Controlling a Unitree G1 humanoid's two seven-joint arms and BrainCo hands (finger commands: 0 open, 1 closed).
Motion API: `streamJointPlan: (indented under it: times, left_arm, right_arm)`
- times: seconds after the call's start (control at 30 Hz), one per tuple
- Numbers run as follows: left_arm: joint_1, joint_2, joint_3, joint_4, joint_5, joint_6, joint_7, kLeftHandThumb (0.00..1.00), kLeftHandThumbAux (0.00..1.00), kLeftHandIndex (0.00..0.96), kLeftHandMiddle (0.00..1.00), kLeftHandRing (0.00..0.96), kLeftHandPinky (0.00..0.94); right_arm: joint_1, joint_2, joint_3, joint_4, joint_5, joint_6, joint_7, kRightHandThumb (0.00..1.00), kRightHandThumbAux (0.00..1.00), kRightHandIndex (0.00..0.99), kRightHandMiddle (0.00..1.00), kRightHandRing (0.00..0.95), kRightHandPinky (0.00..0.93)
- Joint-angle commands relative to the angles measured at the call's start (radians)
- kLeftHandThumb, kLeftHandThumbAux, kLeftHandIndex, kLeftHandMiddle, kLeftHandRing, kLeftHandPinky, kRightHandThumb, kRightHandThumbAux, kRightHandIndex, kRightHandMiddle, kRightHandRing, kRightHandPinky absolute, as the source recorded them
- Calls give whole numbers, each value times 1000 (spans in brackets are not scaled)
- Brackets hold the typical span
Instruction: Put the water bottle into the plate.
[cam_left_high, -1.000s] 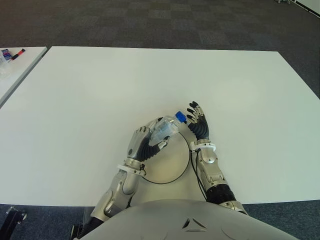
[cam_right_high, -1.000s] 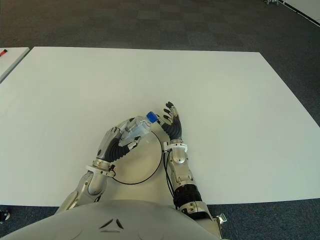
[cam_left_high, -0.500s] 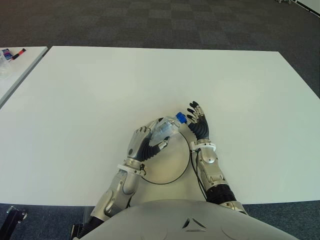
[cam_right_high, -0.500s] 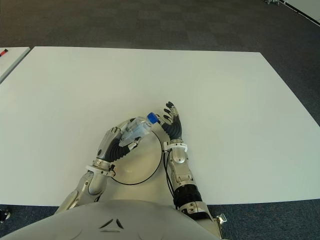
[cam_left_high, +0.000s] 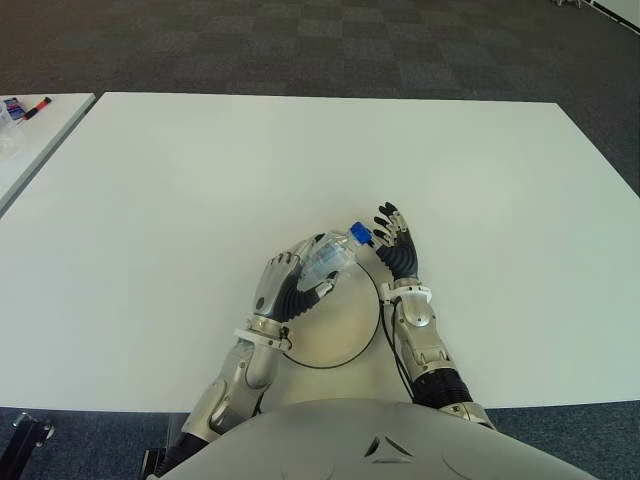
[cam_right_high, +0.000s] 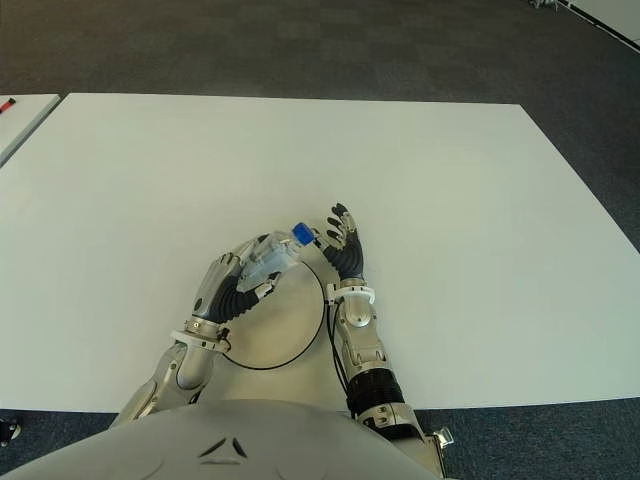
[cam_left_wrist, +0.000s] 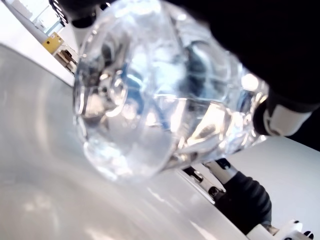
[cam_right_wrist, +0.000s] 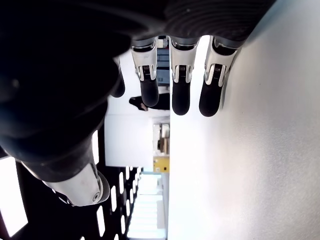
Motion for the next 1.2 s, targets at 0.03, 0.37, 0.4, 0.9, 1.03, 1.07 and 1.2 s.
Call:
streamJointPlan:
  times: [0.03,0.37,0.4,0.9,1.03,1.07,1.2]
  left_arm:
    - [1,-4,8,11,-10,6,12,854,665,401,540,810,750]
    - [0,8,-1,-13,29,62,-15,855,660,410,544,726,666]
    - [0,9,-3,-15,30,65,-15,855,660,409,545,723,663]
    - [-7,33,-15,-31,47,81,-24,846,664,395,533,647,578]
    - [-10,44,-16,-36,40,82,-47,842,667,391,517,598,517]
    - [-10,48,-16,-39,36,83,-57,841,667,389,512,577,496]
    - [-12,57,-13,-44,26,85,-86,837,670,387,496,503,440]
  right_arm:
    - [12,29,4,20,-5,30,-6,364,760,85,136,159,224]
    - [13,30,6,20,-15,25,-18,372,775,85,138,156,216]
    - [13,30,6,20,-15,25,-18,374,775,85,137,155,216]
    - [13,30,4,18,-10,31,-13,373,765,86,131,153,221]
    - [13,31,3,18,-8,32,-11,378,764,83,133,156,229]
    - [13,31,2,18,-6,32,-10,380,764,84,135,159,232]
    - [13,31,2,17,-4,33,-8,387,764,86,139,166,239]
